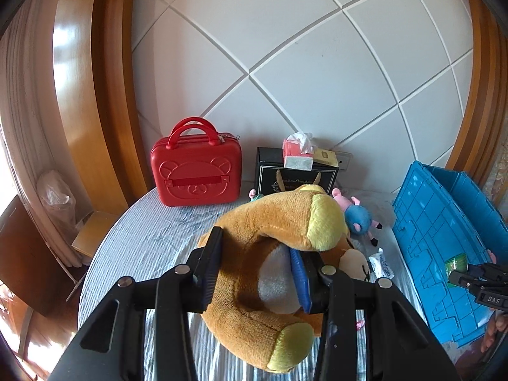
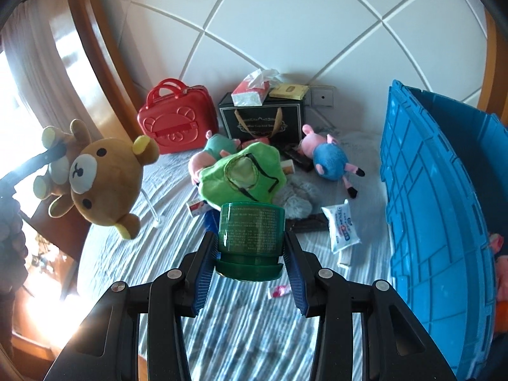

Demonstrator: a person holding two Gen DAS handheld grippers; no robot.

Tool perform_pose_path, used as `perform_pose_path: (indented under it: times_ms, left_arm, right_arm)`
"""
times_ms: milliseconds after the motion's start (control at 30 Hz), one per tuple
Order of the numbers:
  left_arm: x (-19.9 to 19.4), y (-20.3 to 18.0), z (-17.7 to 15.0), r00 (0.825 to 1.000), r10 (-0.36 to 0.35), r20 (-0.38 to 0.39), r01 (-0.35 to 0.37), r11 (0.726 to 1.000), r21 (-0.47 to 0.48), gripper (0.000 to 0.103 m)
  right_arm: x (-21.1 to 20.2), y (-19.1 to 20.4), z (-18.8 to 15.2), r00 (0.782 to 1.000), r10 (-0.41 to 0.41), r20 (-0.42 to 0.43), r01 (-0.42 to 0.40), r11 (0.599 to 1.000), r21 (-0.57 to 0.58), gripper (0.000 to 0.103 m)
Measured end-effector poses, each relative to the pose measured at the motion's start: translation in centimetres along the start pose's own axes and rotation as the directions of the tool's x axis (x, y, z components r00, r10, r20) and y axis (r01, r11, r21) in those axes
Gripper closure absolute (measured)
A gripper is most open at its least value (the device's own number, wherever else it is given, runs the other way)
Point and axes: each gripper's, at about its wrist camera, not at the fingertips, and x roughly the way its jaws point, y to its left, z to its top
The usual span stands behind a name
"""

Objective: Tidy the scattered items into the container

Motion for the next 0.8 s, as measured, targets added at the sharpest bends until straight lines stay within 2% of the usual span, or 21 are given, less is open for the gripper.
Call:
perform_pose_path:
  times_ms: [67, 100, 300, 500, 567, 600, 633, 667, 700, 800]
  left_arm:
    - [-0.3, -1.7, 0.7, 1.000, -0.015, 0.013, 0.015, 1.000, 0.014, 0.084]
    - [-0.5, -2.6, 1.1, 1.000, -0.017, 0.020, 0.016, 1.000, 0.023, 0.103]
    - [1.0, -7.1, 1.9, 1.000, -0.007, -0.026, 0.009, 0.997, 0.073, 0.103]
    - [2.8, -7.2, 0.0, 0.997, 0.021, -0.068, -0.018, 0.999, 0.043, 0.103]
    - [4.1, -6.8, -1.3, 0.993, 0.031, -0.111, -0.027, 0.999, 0.041, 0.096]
    - [4.9, -6.6, -2.1, 0.989, 0.038, -0.142, -0.033, 0.999, 0.037, 0.067]
    - [5.9, -6.4, -3.1, 0.984, 0.045, -0.173, -0.041, 0.999, 0.027, 0.021]
    - [6.7, -6.1, -4.3, 0.979, 0.051, -0.195, -0.048, 0.999, 0.018, 0.004]
    - [7.5, -5.9, -5.4, 0.976, 0.057, -0.212, -0.054, 0.998, 0.016, 0.000]
    - [10.6, -4.6, -8.6, 0.948, 0.049, -0.314, -0.058, 0.998, -0.020, 0.000]
  right_arm:
    - [-1.1, -0.8, 0.2, 1.000, 0.004, 0.018, -0.004, 1.000, -0.003, 0.062]
    - [-1.6, -1.2, 0.3, 1.000, 0.004, 0.025, -0.004, 1.000, -0.005, 0.062]
    - [-3.1, -4.0, 0.2, 0.999, 0.008, 0.036, -0.007, 1.000, -0.008, 0.062]
    - [-2.8, -6.0, -0.5, 1.000, 0.026, 0.016, -0.025, 1.000, -0.017, 0.062]
    - [-2.3, -6.3, -0.8, 1.000, 0.029, 0.002, -0.029, 0.999, -0.019, 0.062]
    - [-2.0, -6.4, -0.9, 0.999, 0.032, -0.005, -0.032, 0.999, -0.021, 0.062]
    - [-1.7, -6.5, -1.0, 0.999, 0.034, -0.012, -0.034, 0.999, -0.022, 0.062]
    - [-1.3, -6.5, -1.1, 0.999, 0.036, -0.020, -0.037, 0.999, -0.023, 0.062]
    - [-1.0, -6.5, -1.3, 0.999, 0.038, -0.028, -0.038, 0.999, -0.022, 0.062]
    - [0.1, -6.5, -1.6, 0.998, 0.036, -0.051, -0.037, 0.999, -0.020, 0.062]
